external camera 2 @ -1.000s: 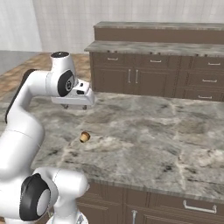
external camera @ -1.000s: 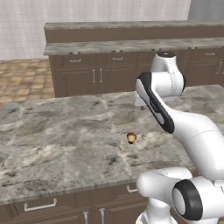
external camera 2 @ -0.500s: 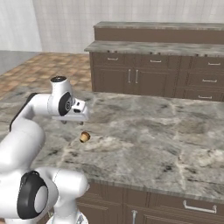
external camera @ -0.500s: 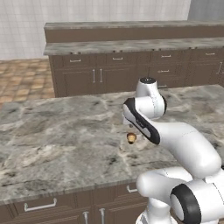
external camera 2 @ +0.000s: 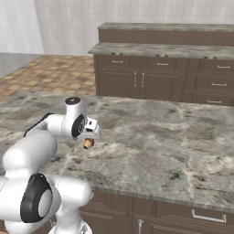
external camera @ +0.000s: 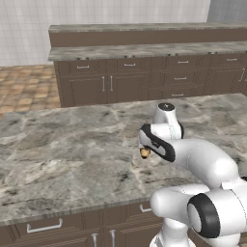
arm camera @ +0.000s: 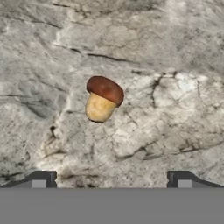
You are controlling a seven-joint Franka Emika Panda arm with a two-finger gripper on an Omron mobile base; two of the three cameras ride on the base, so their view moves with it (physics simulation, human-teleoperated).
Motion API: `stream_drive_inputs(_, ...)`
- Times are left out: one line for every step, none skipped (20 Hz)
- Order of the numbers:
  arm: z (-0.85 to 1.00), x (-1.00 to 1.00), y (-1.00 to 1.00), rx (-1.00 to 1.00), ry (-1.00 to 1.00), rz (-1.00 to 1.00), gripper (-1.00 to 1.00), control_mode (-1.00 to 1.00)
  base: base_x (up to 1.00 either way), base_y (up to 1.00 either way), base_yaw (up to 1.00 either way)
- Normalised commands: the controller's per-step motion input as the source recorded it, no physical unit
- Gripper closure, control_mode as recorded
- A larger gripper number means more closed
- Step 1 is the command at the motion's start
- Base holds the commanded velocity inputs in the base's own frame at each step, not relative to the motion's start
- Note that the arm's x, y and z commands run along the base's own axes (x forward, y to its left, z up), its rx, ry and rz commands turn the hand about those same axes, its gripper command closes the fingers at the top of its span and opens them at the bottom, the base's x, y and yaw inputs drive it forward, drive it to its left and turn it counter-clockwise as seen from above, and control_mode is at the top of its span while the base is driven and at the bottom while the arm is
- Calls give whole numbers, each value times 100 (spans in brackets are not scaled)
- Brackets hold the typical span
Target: Place the mushroom in the correct fridge rack based on whether it is a fruit or vegetable. Finally, close the fridge door.
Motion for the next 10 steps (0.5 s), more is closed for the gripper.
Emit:
stream_drive_inputs(-41,69,0,0,8,0,-100,-100,0,0,0)
stream_drive_inputs(-41,66,0,0,7,0,-100,-100,0,0,0)
stream_drive_inputs(-35,63,0,0,6,0,-100,-100,0,0,0)
stream_drive_inputs(-30,65,0,0,7,0,-100,-100,0,0,0)
stream_drive_inputs(-33,67,9,0,10,-1,-100,-100,0,0,0)
stream_drive_inputs(-32,63,19,0,12,-2,-100,-100,0,0,0)
stream_drive_inputs(-35,58,15,0,13,-2,-100,-100,0,0,0)
stream_drive_inputs(-39,51,3,0,13,-1,-100,-100,0,0,0)
stream_drive_inputs(-44,41,0,0,11,0,-100,-100,0,0,0)
stream_drive_inputs(-44,36,0,0,9,0,-100,-100,0,0,0)
